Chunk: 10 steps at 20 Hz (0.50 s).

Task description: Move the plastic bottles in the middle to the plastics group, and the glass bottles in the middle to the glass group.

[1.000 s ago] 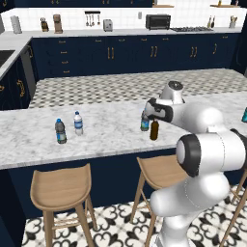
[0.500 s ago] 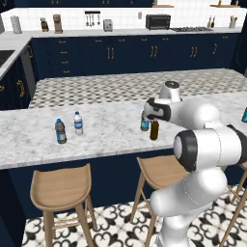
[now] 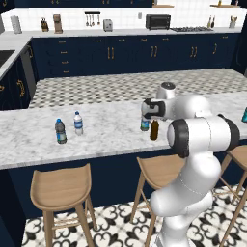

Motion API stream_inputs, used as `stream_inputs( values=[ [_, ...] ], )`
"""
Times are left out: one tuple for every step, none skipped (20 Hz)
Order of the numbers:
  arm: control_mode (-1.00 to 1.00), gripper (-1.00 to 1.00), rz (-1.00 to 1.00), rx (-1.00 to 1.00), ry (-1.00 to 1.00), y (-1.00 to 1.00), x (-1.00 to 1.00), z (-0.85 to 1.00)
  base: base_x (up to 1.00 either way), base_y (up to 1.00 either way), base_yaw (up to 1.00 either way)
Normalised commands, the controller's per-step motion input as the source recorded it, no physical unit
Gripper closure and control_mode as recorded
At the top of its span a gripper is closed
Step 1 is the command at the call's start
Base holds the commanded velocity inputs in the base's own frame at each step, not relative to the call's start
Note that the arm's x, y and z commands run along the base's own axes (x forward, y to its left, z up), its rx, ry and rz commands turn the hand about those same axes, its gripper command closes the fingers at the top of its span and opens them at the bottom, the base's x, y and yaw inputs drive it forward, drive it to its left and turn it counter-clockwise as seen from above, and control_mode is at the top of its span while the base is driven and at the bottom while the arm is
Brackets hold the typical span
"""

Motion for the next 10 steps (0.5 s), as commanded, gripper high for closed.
stream_inputs(
  values=[
    [-1.0, -1.0, 0.0, 0.0, 0.0, 0.0, 0.0, -0.34, 0.0, 0.0, 0.0],
    [-1.0, -1.0, 0.0, 0.0, 0.0, 0.0, 0.0, -0.33, 0.0, 0.0, 0.0],
    [-1.0, -1.0, 0.0, 0.0, 0.0, 0.0, 0.0, -0.29, 0.0, 0.0, 0.0],
    [-1.0, -1.0, 0.0, 0.0, 0.0, 0.0, 0.0, -0.29, 0.0, 0.0, 0.0],
    [-1.0, -1.0, 0.0, 0.0, 0.0, 0.0, 0.0, -0.28, 0.0, 0.0, 0.0],
    [-1.0, -1.0, 0.0, 0.0, 0.0, 0.0, 0.0, -0.22, 0.0, 0.0, 0.0],
    [-1.0, -1.0, 0.0, 0.0, 0.0, 0.0, 0.0, -0.19, 0.0, 0.0, 0.0],
    [-1.0, -1.0, 0.0, 0.0, 0.0, -0.03, 0.0, -0.14, 0.0, 0.0, 0.0],
    [-1.0, -1.0, 0.0, 0.0, 0.0, -0.05, 0.0, -0.11, 0.0, 0.0, 0.0],
    [-1.0, -1.0, 0.0, 0.0, 0.0, -0.03, 0.04, -0.09, 0.0, 0.0, 0.0]
  ],
)
